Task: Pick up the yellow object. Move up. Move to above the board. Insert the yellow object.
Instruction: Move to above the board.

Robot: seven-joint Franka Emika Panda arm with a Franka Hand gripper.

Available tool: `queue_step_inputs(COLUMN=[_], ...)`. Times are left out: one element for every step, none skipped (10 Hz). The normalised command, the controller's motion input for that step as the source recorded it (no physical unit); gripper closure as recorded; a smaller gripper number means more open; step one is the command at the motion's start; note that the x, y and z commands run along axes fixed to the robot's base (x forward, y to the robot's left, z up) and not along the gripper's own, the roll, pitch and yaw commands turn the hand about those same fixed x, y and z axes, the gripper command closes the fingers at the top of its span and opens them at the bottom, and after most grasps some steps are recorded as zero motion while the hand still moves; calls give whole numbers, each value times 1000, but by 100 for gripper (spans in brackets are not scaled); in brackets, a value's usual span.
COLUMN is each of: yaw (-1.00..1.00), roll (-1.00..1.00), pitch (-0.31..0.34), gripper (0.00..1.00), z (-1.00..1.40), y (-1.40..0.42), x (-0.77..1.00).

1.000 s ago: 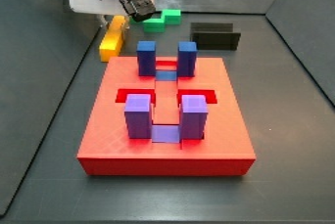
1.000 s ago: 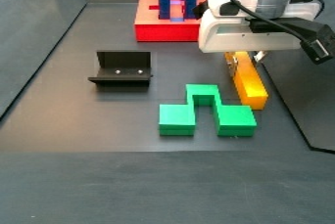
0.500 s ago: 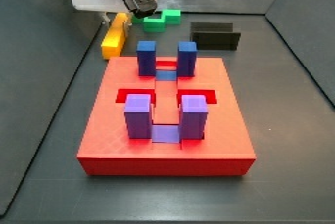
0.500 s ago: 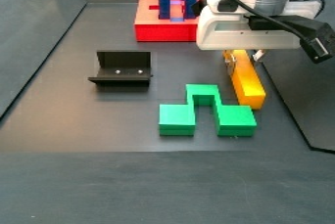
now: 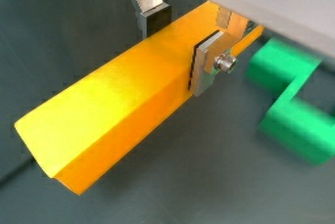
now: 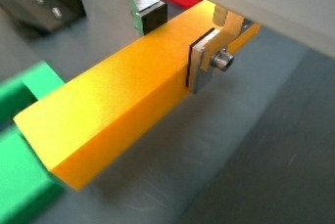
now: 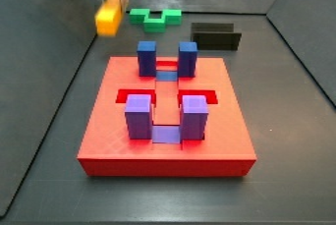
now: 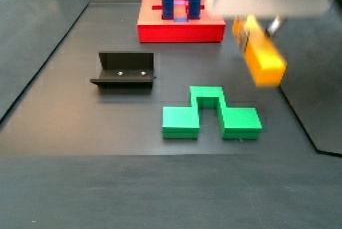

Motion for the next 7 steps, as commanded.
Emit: queue_step_inputs(yaw=[-17, -10, -8, -7, -8, -8, -6], roll=[-15, -27, -42, -59, -65, -65, -66], pitch=[15, 1, 20, 65, 67, 38, 33], gripper=[100, 100, 100, 100, 100, 100, 100], z=[1400, 1400, 1400, 1400, 1400, 591, 331], y=[0, 2, 7, 4, -2, 1, 5], x=[-24, -13, 19, 35, 12, 13, 31])
